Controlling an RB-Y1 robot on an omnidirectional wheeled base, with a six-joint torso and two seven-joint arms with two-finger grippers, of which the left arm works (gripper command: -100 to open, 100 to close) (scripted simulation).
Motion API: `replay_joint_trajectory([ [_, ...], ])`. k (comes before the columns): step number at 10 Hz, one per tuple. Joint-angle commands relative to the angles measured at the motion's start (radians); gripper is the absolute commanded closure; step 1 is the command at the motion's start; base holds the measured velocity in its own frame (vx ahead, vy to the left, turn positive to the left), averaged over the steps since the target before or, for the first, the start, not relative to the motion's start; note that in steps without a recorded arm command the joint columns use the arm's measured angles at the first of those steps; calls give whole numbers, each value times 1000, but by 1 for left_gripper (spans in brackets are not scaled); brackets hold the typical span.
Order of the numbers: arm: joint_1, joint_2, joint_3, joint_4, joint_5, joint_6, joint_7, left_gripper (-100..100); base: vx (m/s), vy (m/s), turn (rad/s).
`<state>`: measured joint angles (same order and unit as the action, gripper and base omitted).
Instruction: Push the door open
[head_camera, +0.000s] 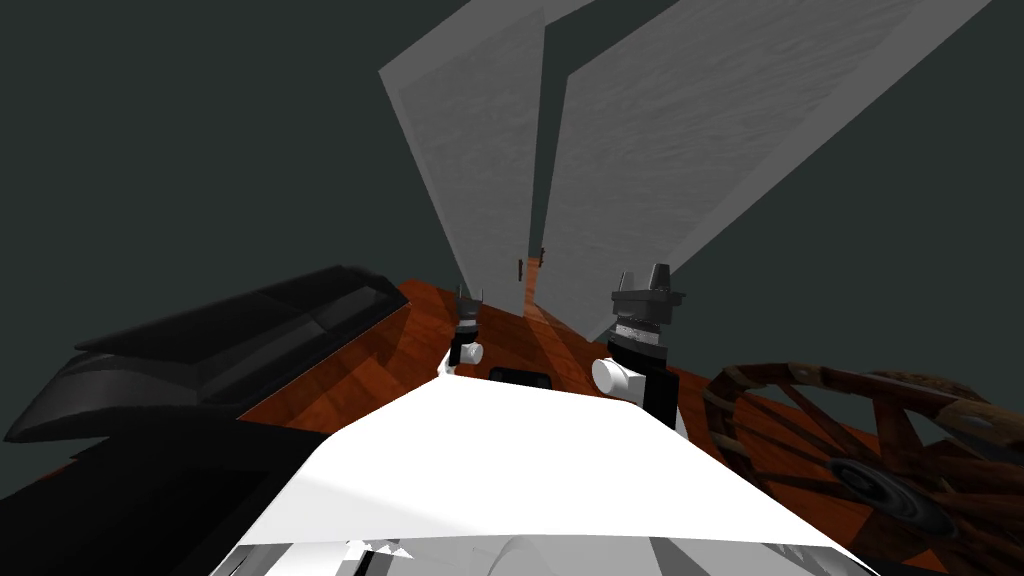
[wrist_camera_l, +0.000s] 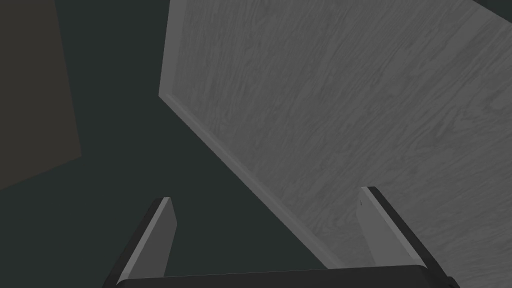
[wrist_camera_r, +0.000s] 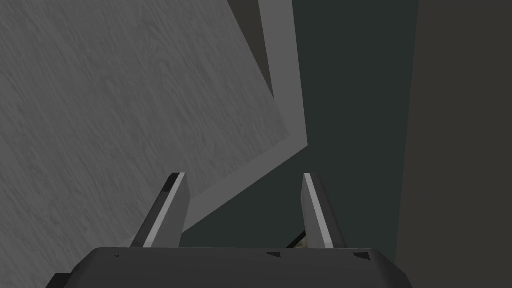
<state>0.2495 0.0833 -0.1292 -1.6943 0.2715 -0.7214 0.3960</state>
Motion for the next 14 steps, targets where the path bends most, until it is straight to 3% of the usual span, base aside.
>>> replay_joint_trajectory([
  [1, -10, 1, -10, 36, 11, -3, 36, -100, 97, 26, -65],
  [9, -89, 1, -50, 257, 67, -31, 209, -100, 96, 31, -86],
  [10, -89, 1, -50, 257, 67, -31, 209, -100, 61, 22, -34],
  [14, -128, -4, -70, 366, 94, -45, 295, -100, 71, 21, -84],
])
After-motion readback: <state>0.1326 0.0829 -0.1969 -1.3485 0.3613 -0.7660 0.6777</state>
